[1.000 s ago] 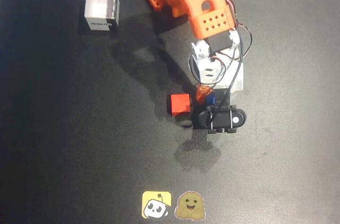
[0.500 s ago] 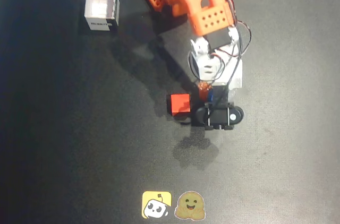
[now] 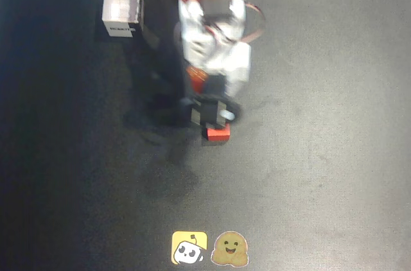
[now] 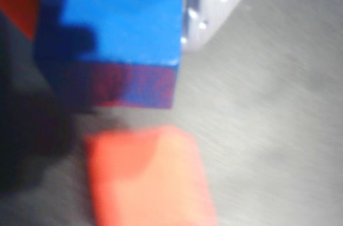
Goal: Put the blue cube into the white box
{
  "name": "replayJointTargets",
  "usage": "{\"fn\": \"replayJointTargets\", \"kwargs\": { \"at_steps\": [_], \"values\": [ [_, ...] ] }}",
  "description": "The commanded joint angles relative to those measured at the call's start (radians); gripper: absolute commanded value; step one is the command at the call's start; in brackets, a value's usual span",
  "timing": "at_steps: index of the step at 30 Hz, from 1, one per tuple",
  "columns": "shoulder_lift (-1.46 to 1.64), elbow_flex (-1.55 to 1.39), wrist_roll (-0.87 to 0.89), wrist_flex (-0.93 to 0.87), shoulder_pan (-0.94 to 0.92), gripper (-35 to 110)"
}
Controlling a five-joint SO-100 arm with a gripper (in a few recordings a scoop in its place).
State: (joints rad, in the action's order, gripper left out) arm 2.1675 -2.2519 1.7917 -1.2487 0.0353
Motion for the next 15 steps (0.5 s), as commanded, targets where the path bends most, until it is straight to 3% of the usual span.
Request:
{"fn": "replayJointTargets", "kwargs": {
  "at_steps": [1, 15],
  "values": [
    [0.104, 0.035, -0.058, -0.094, -0.091, 0],
    [0.477, -0.086, -0.411, -0.272, -0.621, 0]
  ]
}}
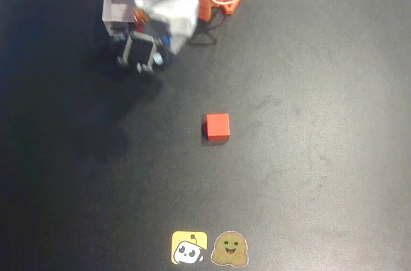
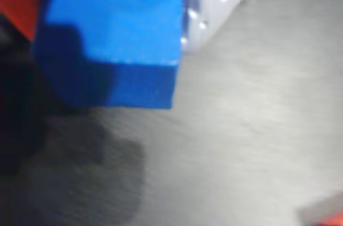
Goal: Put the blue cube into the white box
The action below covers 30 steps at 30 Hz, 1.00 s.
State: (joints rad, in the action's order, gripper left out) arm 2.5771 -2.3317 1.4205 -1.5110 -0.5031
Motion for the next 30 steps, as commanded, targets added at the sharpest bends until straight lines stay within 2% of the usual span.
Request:
{"fn": "replayJointTargets", "kwargs": {
  "at_steps": [1, 9, 20, 26, 30],
  "values": [
    [0.084, -0.018, -0.057, -0.009, -0.114, 0],
    [0.137, -0.058, -0.172, 0.006, -0.347, 0],
    [0.158, -0.155, -0.397, 0.117, -0.647, 0],
    [0.377, -0.238, -0.431, 0.049, -0.707, 0],
    [0.368, -0.249, -0.431, 0.055, -0.703, 0]
  ]
}}
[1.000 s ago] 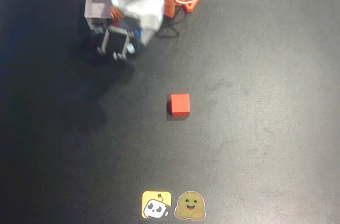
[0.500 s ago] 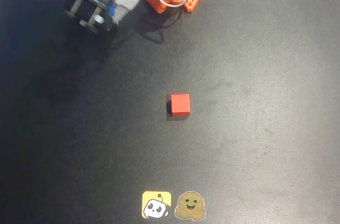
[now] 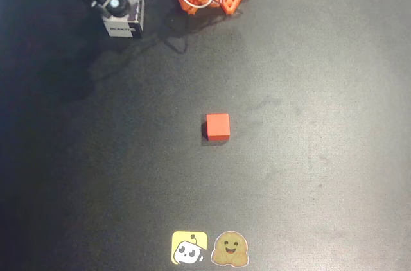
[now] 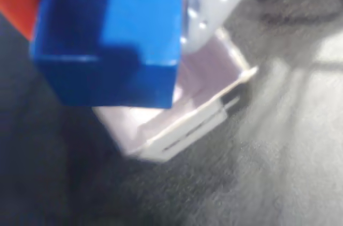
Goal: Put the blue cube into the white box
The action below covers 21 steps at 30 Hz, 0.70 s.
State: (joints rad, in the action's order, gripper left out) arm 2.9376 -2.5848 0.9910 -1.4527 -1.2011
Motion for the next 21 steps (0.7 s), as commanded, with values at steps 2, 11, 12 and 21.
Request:
{"fn": "replayJointTargets", "kwargs": {
  "at_steps": [2, 11, 12, 21],
  "values": [
    [0.015, 0.005, -0.003, -0.005, -0.002, 0],
    [0.017, -0.011, 0.003, -0.002, 0.023, 4],
    [0.018, -0.011, 0.008, -0.003, 0.031, 7],
    [0.02, -0.005, 0.035, -0.015, 0.057, 17]
  ]
}}
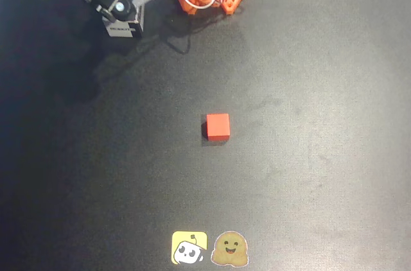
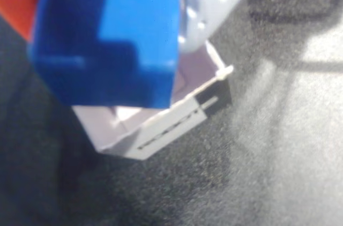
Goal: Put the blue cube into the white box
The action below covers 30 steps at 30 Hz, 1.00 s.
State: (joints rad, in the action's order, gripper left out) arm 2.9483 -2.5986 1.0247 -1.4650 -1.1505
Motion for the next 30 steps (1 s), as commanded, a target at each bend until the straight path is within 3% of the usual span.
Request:
{"fn": "replayJointTargets", "kwargs": {
  "at_steps": [1, 7, 10, 16, 24, 30],
  "values": [
    [0.011, 0.009, 0.002, -0.003, 0.006, 17],
    [0.031, 0.006, -0.032, 0.006, 0.008, 14],
    [0.06, -0.005, -0.054, 0.023, -0.012, 0],
    [0.187, -0.06, -0.063, 0.067, 0.077, 0],
    [0.184, -0.084, 0.058, 0.152, 0.322, 0],
    [0.29, -0.15, 0.259, 0.153, 0.607, 0]
  ]
}}
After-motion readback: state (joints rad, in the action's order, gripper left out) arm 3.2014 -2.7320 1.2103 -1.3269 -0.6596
